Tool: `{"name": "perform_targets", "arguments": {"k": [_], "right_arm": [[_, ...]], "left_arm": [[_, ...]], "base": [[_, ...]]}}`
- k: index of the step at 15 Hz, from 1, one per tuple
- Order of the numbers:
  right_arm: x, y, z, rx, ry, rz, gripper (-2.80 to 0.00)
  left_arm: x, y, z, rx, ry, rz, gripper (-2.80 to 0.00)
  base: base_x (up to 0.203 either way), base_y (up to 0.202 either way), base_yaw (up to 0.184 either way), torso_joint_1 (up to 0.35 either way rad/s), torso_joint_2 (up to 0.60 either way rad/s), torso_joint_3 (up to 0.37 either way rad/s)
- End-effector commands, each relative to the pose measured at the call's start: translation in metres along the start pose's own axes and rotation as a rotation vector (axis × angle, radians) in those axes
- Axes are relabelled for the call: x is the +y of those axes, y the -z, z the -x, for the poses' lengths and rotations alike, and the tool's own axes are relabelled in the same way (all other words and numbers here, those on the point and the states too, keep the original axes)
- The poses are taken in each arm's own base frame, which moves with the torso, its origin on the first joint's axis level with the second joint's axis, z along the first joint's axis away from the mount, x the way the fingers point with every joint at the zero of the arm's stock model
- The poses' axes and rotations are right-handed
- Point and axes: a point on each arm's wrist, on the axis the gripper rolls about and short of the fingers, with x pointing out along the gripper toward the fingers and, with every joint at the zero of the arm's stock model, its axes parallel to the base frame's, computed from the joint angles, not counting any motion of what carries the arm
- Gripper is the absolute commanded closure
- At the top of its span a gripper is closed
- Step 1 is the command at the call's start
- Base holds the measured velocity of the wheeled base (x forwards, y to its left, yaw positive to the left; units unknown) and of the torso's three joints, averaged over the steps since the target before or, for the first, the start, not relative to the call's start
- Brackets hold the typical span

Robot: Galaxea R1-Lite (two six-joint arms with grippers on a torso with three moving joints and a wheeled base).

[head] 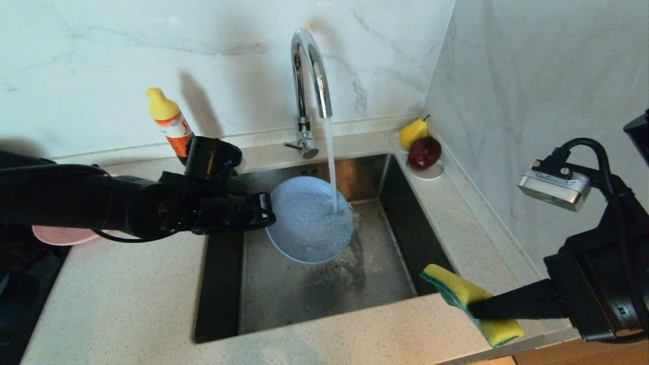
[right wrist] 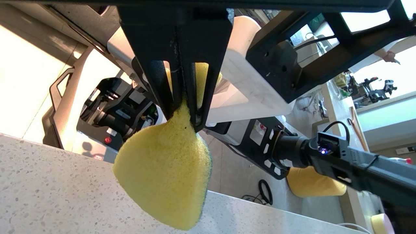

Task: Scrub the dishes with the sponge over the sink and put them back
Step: Wash the plate

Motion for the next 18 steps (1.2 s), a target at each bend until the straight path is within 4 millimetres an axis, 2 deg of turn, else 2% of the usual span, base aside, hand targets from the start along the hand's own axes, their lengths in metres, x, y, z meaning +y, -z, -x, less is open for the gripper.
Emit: {"name": "perform_targets", "arguments": {"k": [1,6,9,13,18], "right_arm": [[-0.002,-0.001,-0.007,0.022,0.009,-0.011,0.00],[-0.005,0.002,-0.010,0.040,0.020,-0.022,0.00],[-0.004,0.001,-0.009,0.037,0.019,-0.022,0.00],[-0.004,0.002,-0.009,0.039,0.019,-0.023,0.00],[-0.003,0.003,-0.007,0.035,0.013,-0.017,0.00]], "left_arm": [[0.006,-0.016,0.038,-0.118,-0.084,-0.062,0.00],[0.019,-0.040,0.090,-0.370,-0.174,-0.152,0.00],[0.021,-0.042,0.117,-0.563,-0.174,-0.257,0.00],[0.020,-0.040,0.138,-0.747,-0.170,-0.315,0.00],[0.019,-0.040,0.150,-0.774,-0.146,-0.293,0.00]], "base": [[0.000,0.000,0.000,0.000,0.00,0.000],[0.000,0.000,0.000,0.000,0.00,0.000],[0.000,0.000,0.000,0.000,0.00,0.000],[0.000,0.000,0.000,0.000,0.00,0.000],[0.000,0.000,0.000,0.000,0.00,0.000]]}}
